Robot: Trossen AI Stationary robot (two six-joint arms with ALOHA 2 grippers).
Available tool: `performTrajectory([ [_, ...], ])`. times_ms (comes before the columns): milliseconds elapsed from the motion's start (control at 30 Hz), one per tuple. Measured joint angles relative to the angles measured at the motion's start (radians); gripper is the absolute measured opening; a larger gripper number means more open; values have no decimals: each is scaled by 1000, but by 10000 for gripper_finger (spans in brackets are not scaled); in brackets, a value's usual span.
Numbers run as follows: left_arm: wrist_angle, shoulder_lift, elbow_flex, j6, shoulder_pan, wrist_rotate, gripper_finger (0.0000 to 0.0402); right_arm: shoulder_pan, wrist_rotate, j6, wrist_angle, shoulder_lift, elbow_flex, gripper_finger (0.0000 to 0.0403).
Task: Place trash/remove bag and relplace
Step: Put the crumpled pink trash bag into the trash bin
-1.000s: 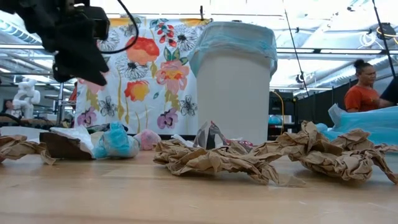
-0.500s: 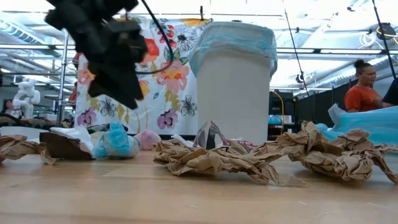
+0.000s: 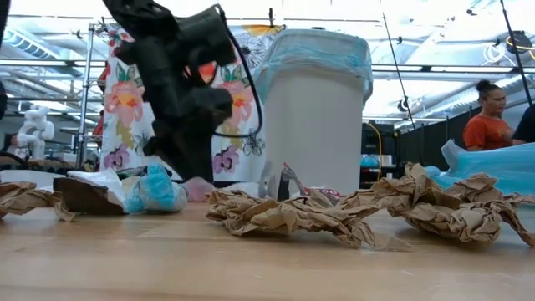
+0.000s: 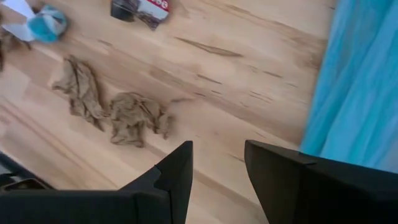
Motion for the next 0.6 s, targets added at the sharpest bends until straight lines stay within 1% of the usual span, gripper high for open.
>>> performTrajectory([
  [67,-7,42,17,0,7,12,150,5,1,-2,-9,0,-6,137],
  [133,-9,74,25,1,11,31,130,7,1,-6,-22,0,-8,137],
  [200,-12,90,30,1,10,40,97,7,1,-15,-28,0,-8,137],
  [300,-18,89,39,0,10,41,29,7,2,-40,-29,0,-8,137],
  [333,-23,76,44,0,8,40,18,7,3,-46,-29,0,-8,137],
  [433,-63,34,70,0,-2,33,12,11,5,-52,-29,0,-8,137],
  [533,-159,-42,128,1,-17,6,6,11,-1,-40,-26,0,-8,137],
  [600,-249,-98,183,9,-34,-36,5,11,0,-26,-25,0,-8,137],
])
